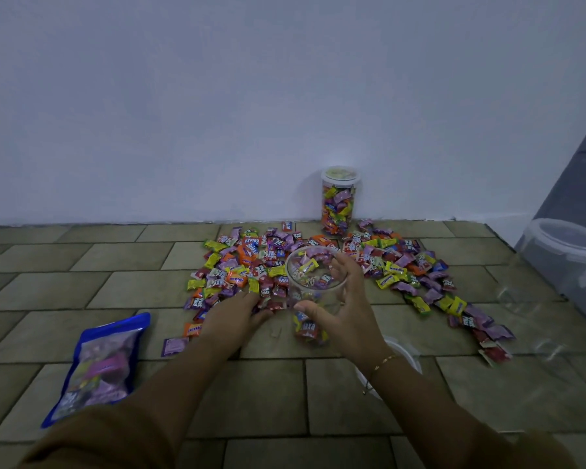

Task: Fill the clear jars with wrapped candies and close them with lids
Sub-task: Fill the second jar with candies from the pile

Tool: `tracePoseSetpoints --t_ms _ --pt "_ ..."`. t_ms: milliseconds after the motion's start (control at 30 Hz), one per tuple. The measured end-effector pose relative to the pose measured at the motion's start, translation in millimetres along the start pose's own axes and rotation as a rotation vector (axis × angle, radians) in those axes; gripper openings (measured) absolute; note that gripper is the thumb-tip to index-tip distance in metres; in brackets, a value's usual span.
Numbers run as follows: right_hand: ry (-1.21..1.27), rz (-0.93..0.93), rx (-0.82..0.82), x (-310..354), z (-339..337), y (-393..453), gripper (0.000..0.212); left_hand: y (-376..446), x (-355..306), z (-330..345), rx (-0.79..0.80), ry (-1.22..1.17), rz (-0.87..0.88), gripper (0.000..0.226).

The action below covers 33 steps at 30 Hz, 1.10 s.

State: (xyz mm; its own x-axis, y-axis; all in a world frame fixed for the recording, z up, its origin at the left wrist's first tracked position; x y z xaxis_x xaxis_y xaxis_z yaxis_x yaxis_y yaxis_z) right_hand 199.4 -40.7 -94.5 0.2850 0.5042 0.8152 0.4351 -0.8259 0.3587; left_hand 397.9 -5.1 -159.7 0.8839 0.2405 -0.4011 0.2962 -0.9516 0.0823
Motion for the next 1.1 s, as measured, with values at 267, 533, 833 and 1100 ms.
tracePoseSetpoints --t_ms 267,533,833,1100 --pt "-0.036 0.021 -0.010 -5 0 0 0.086 0 -31 -65 -0.394 -0.585 -0.082 0.041" --pt "-0.062 0.008 0.001 -2 -1 -1 0.083 17 -92 -108 -0.411 -1.586 -0.020 0.036" --pt "-0.078 0.017 0.015 2 -3 0 0.081 22 -112 -94 -0.440 -1.587 -0.039 0.040" --pt "-0.065 0.003 0.006 1 -3 0 0.080 19 -123 -96 -0.379 -1.440 -0.056 0.046"
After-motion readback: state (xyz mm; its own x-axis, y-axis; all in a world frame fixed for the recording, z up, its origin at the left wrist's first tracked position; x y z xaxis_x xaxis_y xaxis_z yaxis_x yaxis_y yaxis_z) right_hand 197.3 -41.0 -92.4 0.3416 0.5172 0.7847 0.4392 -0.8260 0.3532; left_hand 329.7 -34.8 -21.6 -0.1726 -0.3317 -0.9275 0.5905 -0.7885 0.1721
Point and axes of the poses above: each hand's wrist, its own y-axis towards the middle knuckle, its own z-axis out of the palm, x = y × z, the point moved 6 cm from there along y, towards the middle knuckle, and after that the axes turned 15 degrees about -y, right-handed, at the moved point
